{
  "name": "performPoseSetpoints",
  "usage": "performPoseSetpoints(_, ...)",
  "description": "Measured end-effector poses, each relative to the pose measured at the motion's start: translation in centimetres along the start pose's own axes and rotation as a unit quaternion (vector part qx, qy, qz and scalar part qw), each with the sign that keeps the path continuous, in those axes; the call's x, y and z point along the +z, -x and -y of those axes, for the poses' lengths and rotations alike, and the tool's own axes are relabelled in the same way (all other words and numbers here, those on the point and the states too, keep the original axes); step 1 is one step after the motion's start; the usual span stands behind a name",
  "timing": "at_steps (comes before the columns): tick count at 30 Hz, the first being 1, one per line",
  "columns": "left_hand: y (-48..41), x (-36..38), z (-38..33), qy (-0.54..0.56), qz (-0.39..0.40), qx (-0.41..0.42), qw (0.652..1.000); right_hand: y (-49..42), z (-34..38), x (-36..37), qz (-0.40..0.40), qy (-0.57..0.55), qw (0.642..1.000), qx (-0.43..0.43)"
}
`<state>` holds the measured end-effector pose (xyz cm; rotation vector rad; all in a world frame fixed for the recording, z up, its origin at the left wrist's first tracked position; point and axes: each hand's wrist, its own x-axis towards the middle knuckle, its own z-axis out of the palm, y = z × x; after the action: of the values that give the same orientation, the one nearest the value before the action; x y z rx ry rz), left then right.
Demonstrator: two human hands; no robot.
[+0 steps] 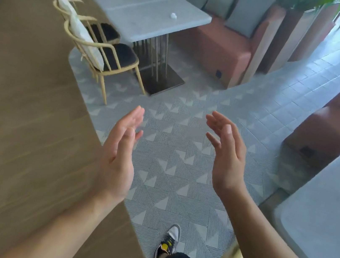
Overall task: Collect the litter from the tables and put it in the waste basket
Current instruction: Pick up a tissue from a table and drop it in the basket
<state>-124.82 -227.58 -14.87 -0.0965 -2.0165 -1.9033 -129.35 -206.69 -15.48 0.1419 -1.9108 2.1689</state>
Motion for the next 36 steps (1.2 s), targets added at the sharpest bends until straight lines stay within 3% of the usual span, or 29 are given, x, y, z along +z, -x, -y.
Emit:
performPoseSetpoints(10,-14.0,13.6,2.7,0.033,0.136,0.007,0.99,-11.8,-0.2,-8.6,-0.142,0.032,0.989,-0.017)
performPoseSetpoints(19,-22.5,27.9,5.5,0.093,0.301,-0.003,0.949,-17.3,-1.2,-18.0,-0.319,0.053,0.946,-0.034)
performPoseSetpoints(32,-33.0,48.5,8.7,0.191,0.542,-0.001,0.818,-25.6,-0.9,-27.8,-0.551,0.111,0.824,-0.065)
performPoseSetpoints(36,-32.0,53.5,8.6,0.211,0.613,-0.017,0.761,-23.7,-0.6,-29.9,-0.631,0.135,0.762,-0.052)
